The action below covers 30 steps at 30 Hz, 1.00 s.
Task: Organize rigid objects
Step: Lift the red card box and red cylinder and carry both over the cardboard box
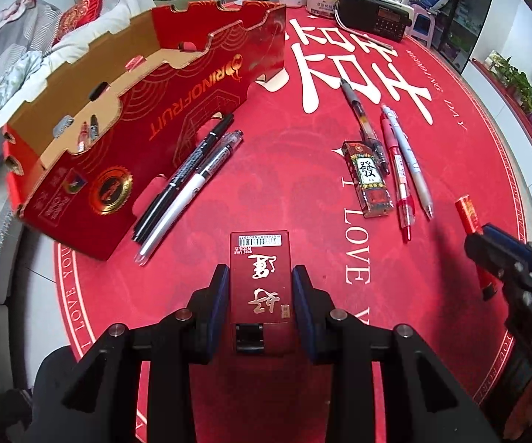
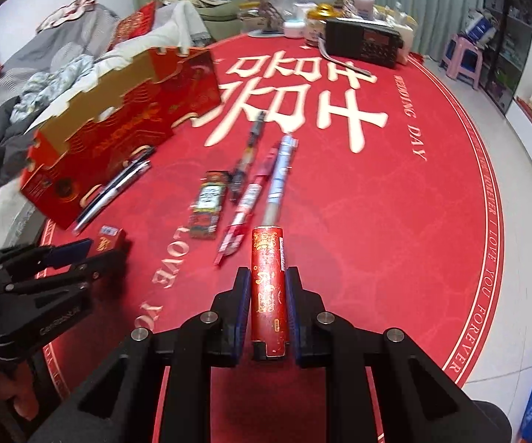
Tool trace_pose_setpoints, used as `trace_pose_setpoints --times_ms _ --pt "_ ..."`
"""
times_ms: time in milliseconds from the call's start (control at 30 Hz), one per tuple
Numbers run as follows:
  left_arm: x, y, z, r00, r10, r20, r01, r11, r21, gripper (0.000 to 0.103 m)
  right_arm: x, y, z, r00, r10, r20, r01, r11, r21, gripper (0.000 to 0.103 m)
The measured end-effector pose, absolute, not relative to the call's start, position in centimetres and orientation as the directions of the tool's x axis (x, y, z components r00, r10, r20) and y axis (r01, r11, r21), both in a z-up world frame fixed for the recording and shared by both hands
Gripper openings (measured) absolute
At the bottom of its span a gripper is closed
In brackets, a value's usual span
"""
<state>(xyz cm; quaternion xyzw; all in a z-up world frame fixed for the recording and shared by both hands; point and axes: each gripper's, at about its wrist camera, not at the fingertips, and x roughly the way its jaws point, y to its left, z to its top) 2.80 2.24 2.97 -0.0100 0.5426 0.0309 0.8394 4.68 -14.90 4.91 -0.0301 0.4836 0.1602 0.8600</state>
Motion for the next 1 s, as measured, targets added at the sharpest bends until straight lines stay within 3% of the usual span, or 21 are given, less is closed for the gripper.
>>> trace_pose_setpoints --times_ms 1000 --pt "0.2 4.2 7.2 0.513 0.024 -0.858 -0.110 0.993 -0.038 0.037 0.9 -9.1 9.0 0.520 0.349 -0.779 -0.476 0.876 0.075 0.020"
